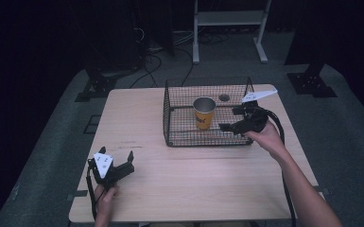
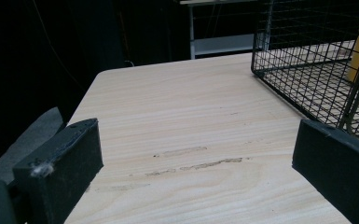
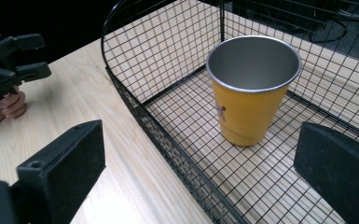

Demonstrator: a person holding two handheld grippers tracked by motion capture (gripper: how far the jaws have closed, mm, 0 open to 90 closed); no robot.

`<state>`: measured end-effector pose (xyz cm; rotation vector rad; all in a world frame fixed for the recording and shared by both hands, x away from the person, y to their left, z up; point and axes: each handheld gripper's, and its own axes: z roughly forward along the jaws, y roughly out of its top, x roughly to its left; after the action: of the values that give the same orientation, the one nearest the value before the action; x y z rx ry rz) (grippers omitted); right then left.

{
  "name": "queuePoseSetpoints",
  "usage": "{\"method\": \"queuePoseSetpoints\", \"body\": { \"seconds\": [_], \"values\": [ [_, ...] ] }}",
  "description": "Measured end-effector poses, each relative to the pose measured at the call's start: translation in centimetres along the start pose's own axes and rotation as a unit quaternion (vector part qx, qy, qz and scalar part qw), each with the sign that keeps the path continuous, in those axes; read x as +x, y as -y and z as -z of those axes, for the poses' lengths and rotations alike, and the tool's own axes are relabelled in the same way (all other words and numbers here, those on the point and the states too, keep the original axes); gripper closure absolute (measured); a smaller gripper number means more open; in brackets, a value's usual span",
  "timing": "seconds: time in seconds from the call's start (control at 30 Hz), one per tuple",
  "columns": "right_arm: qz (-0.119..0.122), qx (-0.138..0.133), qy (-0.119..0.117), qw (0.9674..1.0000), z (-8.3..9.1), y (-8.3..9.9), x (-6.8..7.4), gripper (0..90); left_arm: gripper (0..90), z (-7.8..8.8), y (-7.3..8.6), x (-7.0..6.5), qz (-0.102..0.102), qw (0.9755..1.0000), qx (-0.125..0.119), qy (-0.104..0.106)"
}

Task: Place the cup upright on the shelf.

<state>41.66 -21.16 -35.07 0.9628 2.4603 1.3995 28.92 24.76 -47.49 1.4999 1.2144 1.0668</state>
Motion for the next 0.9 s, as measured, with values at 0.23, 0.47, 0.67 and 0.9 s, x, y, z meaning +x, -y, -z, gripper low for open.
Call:
{"method": "queuePoseSetpoints", "body": {
  "seconds": [0.23, 0.47, 0.67, 0.9],
  "values": [
    [0.003, 0.001, -0.007, 1.0, 0.3, 1.2, 0.6, 1.4, 0.8, 0.0, 0.0, 0.0, -0.001, 1.0, 0.0, 0.0],
    [0.005, -0.003, -0.015, 0.9999, 0.7, 2.2, 1.3, 1.4, 0.8, 0.0, 0.0, 0.0, -0.001, 1.0, 0.0, 0.0],
    [-0.002, -0.009, -0.027, 0.9996, 1.1, 3.6, 1.6, 1.4, 0.8, 0.0, 0.0, 0.0, -0.001, 1.0, 0.0, 0.0],
    [-0.005, -0.012, -0.027, 0.9996, 1.7, 4.9, 1.7, 1.4, 0.8, 0.0, 0.0, -0.1, -0.001, 1.0, -0.001, 0.0]
  ]
}}
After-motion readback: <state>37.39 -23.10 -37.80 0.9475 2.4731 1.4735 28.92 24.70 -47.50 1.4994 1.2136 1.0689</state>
